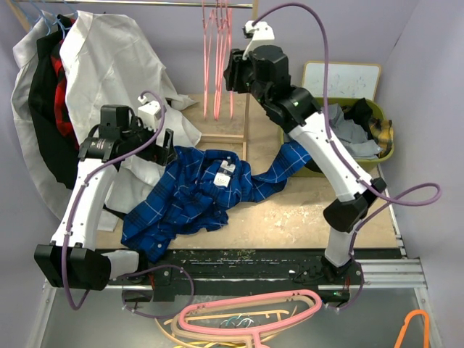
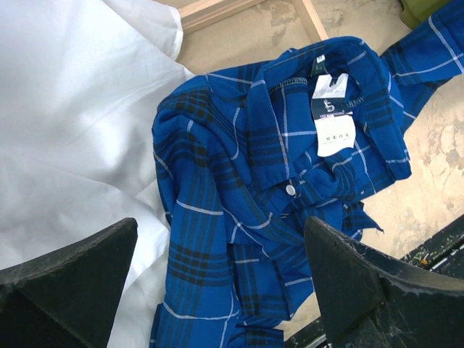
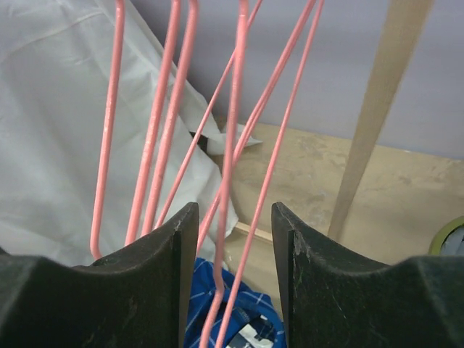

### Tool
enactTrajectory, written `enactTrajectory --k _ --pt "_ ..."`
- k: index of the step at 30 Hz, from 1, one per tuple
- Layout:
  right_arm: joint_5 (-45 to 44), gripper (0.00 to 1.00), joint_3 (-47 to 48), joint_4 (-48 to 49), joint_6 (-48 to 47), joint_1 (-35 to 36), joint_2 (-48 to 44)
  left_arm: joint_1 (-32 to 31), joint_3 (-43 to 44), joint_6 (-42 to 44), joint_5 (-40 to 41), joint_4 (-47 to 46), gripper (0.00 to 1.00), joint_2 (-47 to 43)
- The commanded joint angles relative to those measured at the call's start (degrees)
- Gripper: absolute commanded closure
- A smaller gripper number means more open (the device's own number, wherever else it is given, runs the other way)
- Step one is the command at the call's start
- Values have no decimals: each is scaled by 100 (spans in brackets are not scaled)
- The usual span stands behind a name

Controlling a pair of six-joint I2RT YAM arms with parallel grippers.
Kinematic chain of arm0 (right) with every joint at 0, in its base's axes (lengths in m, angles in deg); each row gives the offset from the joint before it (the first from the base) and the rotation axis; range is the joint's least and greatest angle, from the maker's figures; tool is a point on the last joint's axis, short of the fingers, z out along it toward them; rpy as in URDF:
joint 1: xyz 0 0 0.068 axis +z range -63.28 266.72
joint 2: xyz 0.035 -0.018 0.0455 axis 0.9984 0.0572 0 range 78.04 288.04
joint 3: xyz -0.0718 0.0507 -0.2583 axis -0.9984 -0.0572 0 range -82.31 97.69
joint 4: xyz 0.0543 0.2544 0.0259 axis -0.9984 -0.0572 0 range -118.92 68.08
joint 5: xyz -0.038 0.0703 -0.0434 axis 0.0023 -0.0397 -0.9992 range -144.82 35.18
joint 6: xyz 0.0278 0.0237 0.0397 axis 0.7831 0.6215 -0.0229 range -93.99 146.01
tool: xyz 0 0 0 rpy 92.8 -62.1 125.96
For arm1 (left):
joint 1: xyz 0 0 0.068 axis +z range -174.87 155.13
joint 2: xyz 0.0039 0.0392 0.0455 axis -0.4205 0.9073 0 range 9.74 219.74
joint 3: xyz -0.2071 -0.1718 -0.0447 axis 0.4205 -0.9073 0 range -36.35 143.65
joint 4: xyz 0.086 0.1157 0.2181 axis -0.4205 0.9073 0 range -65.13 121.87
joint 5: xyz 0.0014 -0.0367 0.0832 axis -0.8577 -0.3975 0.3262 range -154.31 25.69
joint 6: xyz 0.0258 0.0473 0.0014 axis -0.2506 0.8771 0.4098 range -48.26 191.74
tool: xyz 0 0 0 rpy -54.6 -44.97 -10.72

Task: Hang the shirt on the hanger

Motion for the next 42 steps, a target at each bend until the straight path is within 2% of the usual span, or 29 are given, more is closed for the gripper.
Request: enactTrajectory --k 1,3,4,6,7,8,13,17,20,23,25,27,29,31,34,36,39,42 --pt "-1087 53 639 -304 -486 398 276 -165 -22 -42 25 20 1 -119" --pt "-1200 59 764 -396 -512 437 373 -556 -246 -113 562 -25 1 -158" --pt "-1190 65 746 -363 -507 440 351 -748 -384 -140 867 -94 1 -157" --pt "-1160 80 665 -251 -507 440 273 -1052 -587 -151 1395 -196 1 -123" --pt "-1155 93 650 -203 -502 442 226 -1124 -626 -173 1436 -222 1 -85" --pt "-1164 100 651 -183 -491 446 181 -1167 -641 -233 1407 -221 1 -52" --pt "-1192 100 385 76 -479 518 -371 -1265 -706 -473 1181 -434 1 108" --pt "-1193 100 546 -106 -543 529 -568 -1419 -605 -543 1080 -383 1 308" --pt "-1221 100 583 -245 -528 527 -663 -1638 -507 -604 1118 -413 1 470" --pt "-1179 100 184 -243 -404 548 -1042 -1852 -402 -813 1351 -449 1 718" --pt "-956 100 -511 -105 -250 559 -1543 -2024 -321 -1092 1876 -482 1 881" --pt "-552 100 -1633 392 -164 581 -2288 -2193 -274 -1269 2369 -577 1 999" --pt "-155 100 -2992 967 -136 593 -3163 -2277 -261 -1367 2539 -695 1 1071" --pt "-3 100 -3939 1338 -149 597 -3995 -2331 -177 -1456 2677 -745 1 1227" --pt "14 100 -4870 1348 -48 599 -5046 -2371 -44 -1475 3015 -817 0 1493" --pt "4 100 -5292 1008 174 596 -5659 -2384 8 -1467 3031 -873 1 1658" --pt "78 100 -5798 368 682 600 -6332 -2403 53 -1437 3117 -888 9 1954" --pt "247 100 -6250 -144 1259 593 -6927 -2426 136 -1390 2955 -869 26 2196"
